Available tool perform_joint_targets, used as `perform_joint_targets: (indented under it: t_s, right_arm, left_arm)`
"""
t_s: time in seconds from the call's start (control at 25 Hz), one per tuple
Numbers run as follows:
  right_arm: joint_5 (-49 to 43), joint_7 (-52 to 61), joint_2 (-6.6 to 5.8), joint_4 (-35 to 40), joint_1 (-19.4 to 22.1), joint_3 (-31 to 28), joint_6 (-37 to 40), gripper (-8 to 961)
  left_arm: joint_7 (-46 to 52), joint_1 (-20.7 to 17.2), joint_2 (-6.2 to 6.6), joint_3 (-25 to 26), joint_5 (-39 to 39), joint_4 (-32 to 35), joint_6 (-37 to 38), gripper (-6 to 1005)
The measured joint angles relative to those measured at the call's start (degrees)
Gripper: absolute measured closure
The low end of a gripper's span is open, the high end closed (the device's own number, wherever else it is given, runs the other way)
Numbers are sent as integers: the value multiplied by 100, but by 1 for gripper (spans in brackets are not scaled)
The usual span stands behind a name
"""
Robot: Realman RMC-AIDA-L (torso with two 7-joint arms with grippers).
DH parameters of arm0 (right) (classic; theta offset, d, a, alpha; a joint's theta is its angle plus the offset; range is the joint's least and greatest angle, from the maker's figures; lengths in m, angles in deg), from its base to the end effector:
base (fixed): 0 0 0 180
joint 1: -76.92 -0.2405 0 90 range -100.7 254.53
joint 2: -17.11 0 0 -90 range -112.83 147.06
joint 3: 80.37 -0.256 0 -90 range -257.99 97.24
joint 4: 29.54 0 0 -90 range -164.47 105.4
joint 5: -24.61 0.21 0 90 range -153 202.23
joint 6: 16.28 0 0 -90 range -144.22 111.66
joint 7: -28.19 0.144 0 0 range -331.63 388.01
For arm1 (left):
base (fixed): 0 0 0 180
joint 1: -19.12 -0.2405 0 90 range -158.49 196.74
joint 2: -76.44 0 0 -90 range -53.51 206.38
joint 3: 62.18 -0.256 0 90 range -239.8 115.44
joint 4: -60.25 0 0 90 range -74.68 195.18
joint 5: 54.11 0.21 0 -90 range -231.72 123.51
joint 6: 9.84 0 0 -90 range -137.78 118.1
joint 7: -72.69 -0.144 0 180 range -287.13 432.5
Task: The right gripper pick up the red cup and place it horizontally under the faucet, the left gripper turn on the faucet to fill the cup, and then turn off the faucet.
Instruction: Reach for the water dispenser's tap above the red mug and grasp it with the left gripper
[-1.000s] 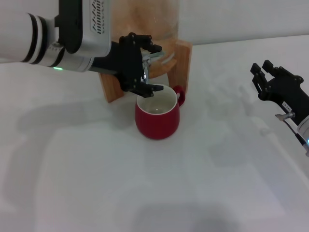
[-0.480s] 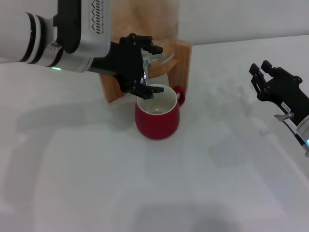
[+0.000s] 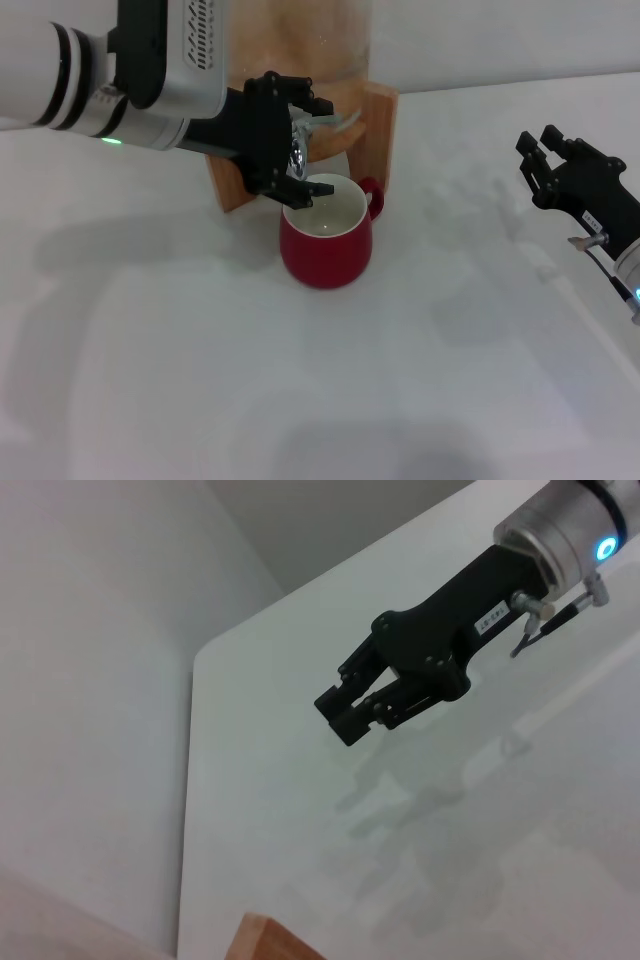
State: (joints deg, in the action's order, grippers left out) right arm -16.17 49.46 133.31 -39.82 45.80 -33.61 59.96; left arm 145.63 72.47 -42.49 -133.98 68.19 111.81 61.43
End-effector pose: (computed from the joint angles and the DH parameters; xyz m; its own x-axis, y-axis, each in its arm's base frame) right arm 0.3311 0.3246 -0.0094 0.6127 -0.0025 -0.7903 -0.7649 -0.2534 -0.5922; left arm -0.0819 0.4176 -0.0414 0.8806 -0.4712 -0.0510 -0.4693 -0.8517 -0.2331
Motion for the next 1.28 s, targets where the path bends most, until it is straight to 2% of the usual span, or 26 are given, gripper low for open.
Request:
perform_joint_targets:
  t_s: [1.28]
  right_arm:
    - [-39,0,0,-7,-70,-9,75,658]
  left_arm:
    - [369,-361,13,-1,321,774,513,125]
